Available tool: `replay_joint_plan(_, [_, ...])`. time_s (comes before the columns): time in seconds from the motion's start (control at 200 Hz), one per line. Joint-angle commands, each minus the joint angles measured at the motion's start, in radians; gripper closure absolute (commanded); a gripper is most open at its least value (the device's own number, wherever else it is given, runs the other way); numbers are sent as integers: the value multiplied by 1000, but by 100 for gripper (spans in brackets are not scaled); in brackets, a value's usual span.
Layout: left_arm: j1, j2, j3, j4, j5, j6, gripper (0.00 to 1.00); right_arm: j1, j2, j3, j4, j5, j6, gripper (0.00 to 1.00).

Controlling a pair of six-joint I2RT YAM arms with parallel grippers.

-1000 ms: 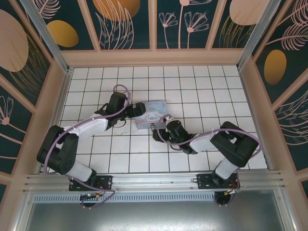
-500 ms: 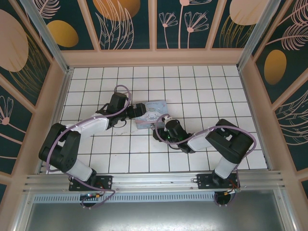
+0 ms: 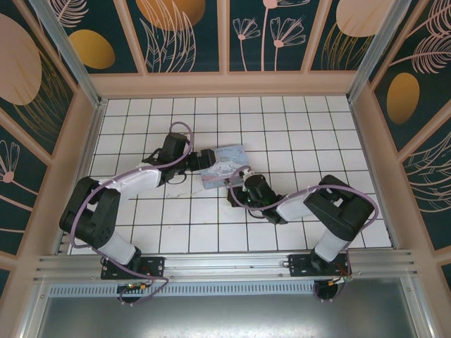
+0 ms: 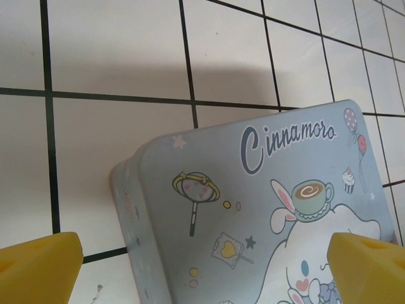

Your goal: Unlock a padlock with a key

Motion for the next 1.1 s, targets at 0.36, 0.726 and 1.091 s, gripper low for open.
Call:
replay_joint_plan(0.36, [-74,26,15,-88,-149,96,2,-8,-28,-67,129,28,138,100])
replay_joint_plan(0.726, [-96,66,-36,-84,-212,99,1,19,15,-116,287,109,322,100])
replay_joint_plan(1.091, [-98,100,-71,-67,-228,91,2,78,132,-92,428,224,487,100])
